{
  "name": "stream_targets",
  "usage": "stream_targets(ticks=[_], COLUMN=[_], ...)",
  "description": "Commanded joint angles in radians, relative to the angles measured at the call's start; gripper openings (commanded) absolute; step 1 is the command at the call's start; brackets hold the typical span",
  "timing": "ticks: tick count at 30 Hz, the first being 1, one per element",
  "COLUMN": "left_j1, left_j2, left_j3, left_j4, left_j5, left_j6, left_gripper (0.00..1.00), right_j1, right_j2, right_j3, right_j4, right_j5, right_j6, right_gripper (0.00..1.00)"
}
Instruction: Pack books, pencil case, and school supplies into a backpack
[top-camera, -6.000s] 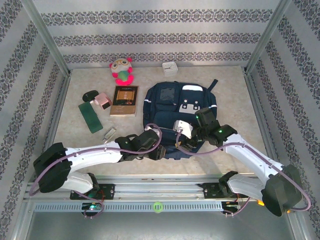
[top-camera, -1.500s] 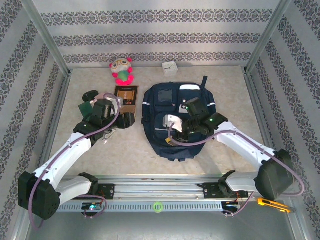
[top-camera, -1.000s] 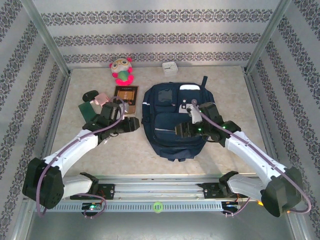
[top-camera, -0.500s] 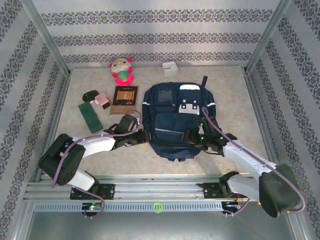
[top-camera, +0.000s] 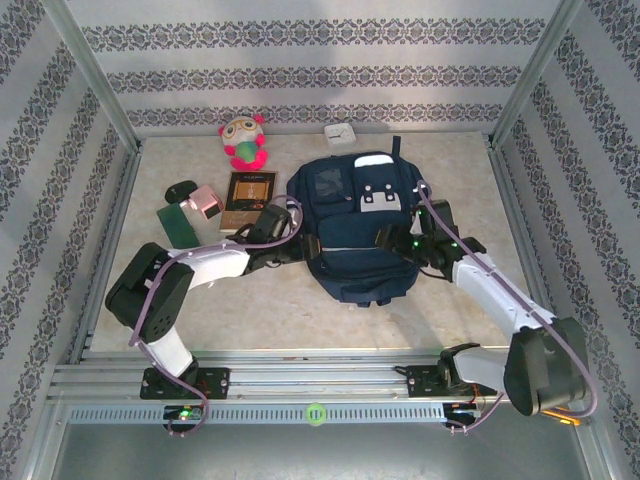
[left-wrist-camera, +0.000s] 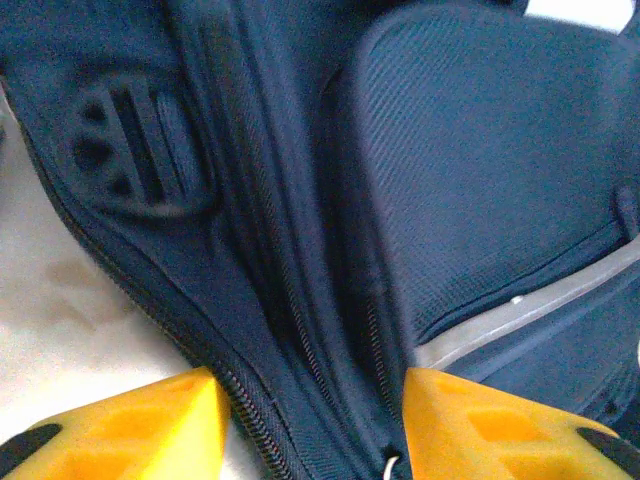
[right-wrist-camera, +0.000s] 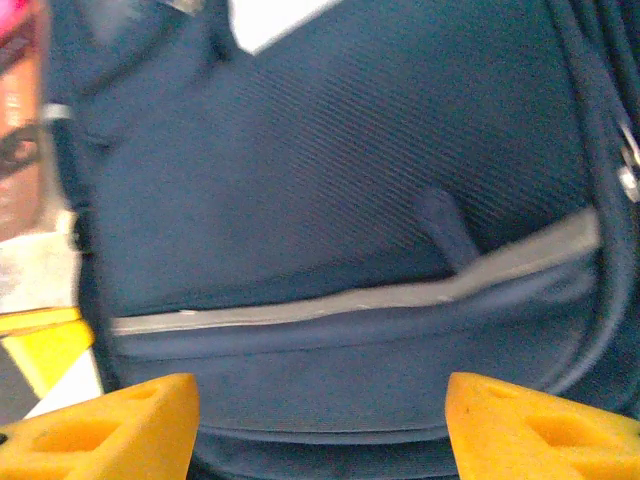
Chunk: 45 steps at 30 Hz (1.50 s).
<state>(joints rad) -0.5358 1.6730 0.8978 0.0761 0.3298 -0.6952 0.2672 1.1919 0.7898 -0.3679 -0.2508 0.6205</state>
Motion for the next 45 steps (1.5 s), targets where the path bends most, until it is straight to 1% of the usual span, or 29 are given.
stream_targets(ticks=[1,3,5,7,9,12,16,18,24,31,34,39,43,45], left_j1=[0.074,0.130,0.193,0.272,0.323,0.370,0.415,0.430,0.474,0.487,0.488,0.492,0.510,0.524], left_j2=[-0.097,-0.137,-0.156,-0.149,-0.127,-0.072,0.031,0.086,0.229,0.317,0.346,0.382,0.406,0.413], left_j3=[0.057,0.070,0.074,0.076,0.084,0.125,0.201,0.248,0.358,0.424,0.454,0.496,0.534,0.544], left_j4=[-0.157,-0.216,-0.258,-0.277,-0.275,-0.274,-0.255,-0.264,-0.257,-0.169,-0.159,-0.176,-0.234,-0.264], left_j5=[-0.104,-0.145,-0.161,-0.135,-0.109,-0.091,-0.066,-0.070,-0.035,0.039,0.016,-0.093,-0.166,-0.185], left_j6=[0.066,0.092,0.126,0.148,0.172,0.210,0.219,0.223,0.242,0.242,0.238,0.234,0.242,0.249], left_gripper=[0.54,0.58,0.59,0.59,0.58,0.58,0.58,0.58,0.58,0.58,0.58,0.58,0.58,0.58], right_j1=[0.097,0.168,0.235,0.309,0.367,0.426,0.466,0.477,0.494,0.495,0.494,0.484,0.478,0.474], right_j2=[-0.040,-0.004,0.063,0.158,0.252,0.406,0.592,0.665,0.849,0.962,0.993,1.036,1.061,1.075], right_j3=[0.115,0.173,0.234,0.301,0.364,0.473,0.614,0.672,0.792,0.879,0.899,0.923,0.943,0.954], right_j4=[-0.085,-0.069,-0.032,0.022,0.073,0.121,0.169,0.182,0.247,0.249,0.246,0.233,0.203,0.194], right_j5=[0.069,0.096,0.106,0.107,0.113,0.114,0.092,0.089,0.066,0.077,0.079,0.079,0.100,0.100], right_j6=[-0.022,0.012,0.049,0.087,0.111,0.134,0.154,0.173,0.250,0.275,0.277,0.283,0.278,0.280], right_gripper=[0.67,0.68,0.67,0.66,0.65,0.65,0.65,0.65,0.65,0.64,0.65,0.65,0.66,0.66])
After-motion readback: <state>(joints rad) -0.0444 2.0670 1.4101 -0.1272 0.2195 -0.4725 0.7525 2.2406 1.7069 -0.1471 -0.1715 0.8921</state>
